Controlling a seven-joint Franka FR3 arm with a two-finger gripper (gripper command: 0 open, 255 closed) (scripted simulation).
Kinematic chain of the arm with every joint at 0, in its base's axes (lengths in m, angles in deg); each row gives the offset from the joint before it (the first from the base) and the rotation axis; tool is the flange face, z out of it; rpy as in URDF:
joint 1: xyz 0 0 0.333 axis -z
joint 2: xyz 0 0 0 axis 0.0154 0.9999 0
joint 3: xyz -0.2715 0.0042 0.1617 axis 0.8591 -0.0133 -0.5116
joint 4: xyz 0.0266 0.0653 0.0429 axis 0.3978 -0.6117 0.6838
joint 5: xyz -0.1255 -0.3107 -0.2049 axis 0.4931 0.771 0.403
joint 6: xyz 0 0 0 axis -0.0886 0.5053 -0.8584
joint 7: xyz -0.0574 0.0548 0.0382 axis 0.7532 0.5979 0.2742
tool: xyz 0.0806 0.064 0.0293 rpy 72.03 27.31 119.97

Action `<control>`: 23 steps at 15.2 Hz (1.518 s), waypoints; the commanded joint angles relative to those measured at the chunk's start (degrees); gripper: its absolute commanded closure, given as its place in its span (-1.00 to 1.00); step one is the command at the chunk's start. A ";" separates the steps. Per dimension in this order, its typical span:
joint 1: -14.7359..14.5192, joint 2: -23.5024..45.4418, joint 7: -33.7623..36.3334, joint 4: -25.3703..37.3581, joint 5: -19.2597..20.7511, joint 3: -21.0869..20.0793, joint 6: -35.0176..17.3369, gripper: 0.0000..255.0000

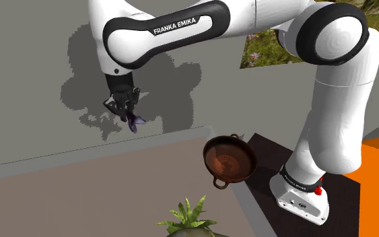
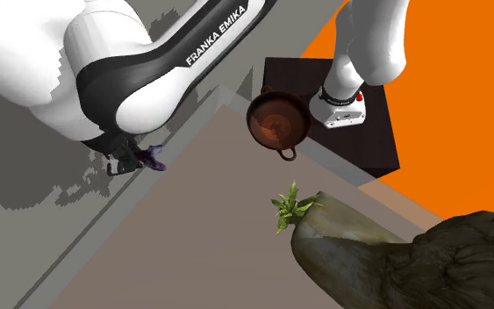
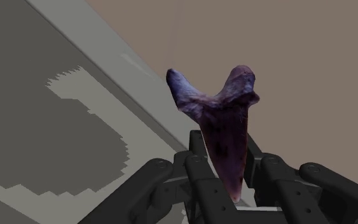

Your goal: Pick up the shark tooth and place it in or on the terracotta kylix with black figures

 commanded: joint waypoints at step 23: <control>-1.46 -58.92 -8.81 -57.95 -14.53 3.72 0.12 1.00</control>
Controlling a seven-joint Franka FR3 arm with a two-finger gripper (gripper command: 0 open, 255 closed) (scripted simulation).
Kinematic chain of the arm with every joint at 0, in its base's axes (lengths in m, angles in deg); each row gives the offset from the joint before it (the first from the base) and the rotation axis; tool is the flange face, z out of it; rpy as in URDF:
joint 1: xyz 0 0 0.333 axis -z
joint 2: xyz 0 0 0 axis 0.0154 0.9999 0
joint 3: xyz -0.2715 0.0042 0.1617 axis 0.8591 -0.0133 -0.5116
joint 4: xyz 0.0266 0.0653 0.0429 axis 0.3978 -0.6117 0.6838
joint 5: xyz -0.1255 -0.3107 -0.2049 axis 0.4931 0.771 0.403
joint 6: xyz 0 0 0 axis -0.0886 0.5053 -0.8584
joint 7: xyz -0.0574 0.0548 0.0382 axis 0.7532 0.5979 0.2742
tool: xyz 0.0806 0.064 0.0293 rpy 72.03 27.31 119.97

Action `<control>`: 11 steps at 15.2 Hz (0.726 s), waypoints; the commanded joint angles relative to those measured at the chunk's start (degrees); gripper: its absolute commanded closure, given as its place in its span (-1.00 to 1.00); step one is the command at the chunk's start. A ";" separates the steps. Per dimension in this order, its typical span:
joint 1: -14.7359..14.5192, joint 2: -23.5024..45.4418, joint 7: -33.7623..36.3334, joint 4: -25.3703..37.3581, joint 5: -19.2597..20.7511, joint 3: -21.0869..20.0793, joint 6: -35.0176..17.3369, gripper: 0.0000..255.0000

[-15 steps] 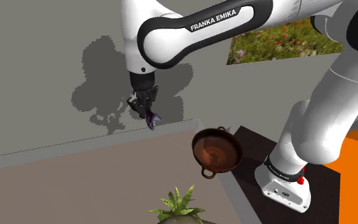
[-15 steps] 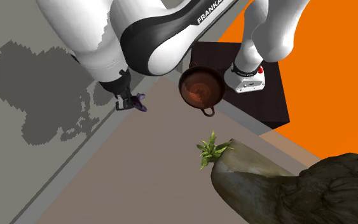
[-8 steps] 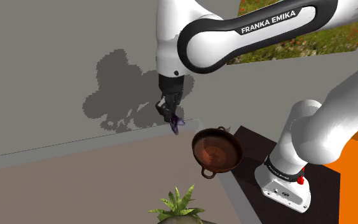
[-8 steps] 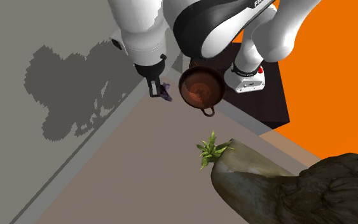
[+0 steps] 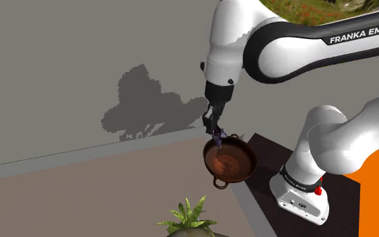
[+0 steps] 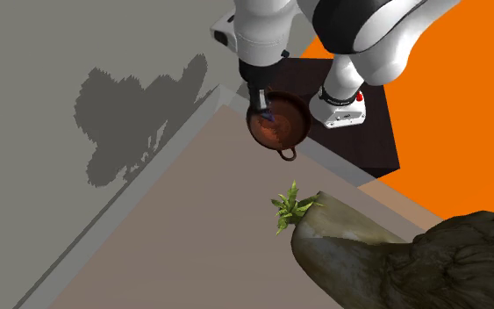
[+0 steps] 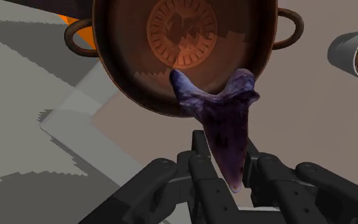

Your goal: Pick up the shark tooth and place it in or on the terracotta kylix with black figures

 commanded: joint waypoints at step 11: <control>-2.31 -11.12 -0.48 -12.60 -1.99 0.12 -1.34 1.00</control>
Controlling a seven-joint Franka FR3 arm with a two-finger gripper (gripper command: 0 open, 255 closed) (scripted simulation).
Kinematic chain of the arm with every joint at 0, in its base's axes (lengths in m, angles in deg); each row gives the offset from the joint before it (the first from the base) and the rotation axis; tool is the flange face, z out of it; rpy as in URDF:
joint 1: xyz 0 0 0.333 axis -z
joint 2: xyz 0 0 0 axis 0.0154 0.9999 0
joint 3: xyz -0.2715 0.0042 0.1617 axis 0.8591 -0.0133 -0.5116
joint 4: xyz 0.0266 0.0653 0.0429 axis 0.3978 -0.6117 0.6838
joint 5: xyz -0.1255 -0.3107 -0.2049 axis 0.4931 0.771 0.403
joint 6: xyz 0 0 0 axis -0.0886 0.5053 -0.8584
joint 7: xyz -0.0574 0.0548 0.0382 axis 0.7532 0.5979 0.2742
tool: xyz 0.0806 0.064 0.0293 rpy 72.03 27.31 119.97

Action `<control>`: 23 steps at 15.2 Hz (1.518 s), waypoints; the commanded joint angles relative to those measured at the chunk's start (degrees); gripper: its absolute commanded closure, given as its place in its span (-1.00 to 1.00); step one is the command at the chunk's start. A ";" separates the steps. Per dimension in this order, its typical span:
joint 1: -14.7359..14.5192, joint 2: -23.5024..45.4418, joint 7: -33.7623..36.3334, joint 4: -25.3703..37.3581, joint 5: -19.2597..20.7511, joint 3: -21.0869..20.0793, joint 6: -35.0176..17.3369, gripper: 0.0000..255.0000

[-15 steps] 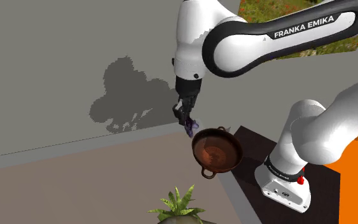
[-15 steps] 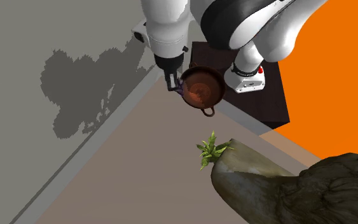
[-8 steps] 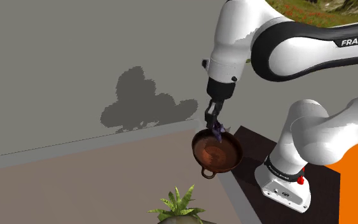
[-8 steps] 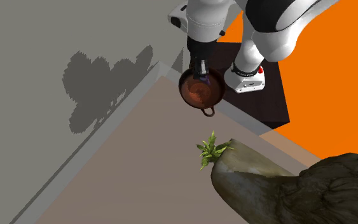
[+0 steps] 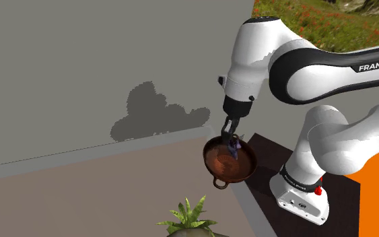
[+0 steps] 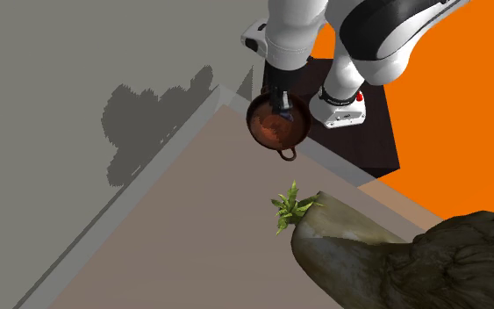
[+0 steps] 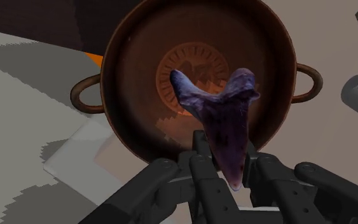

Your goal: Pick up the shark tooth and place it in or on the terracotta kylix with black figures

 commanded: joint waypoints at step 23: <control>0.14 -0.42 -0.44 -0.77 0.15 0.32 -0.31 -1.00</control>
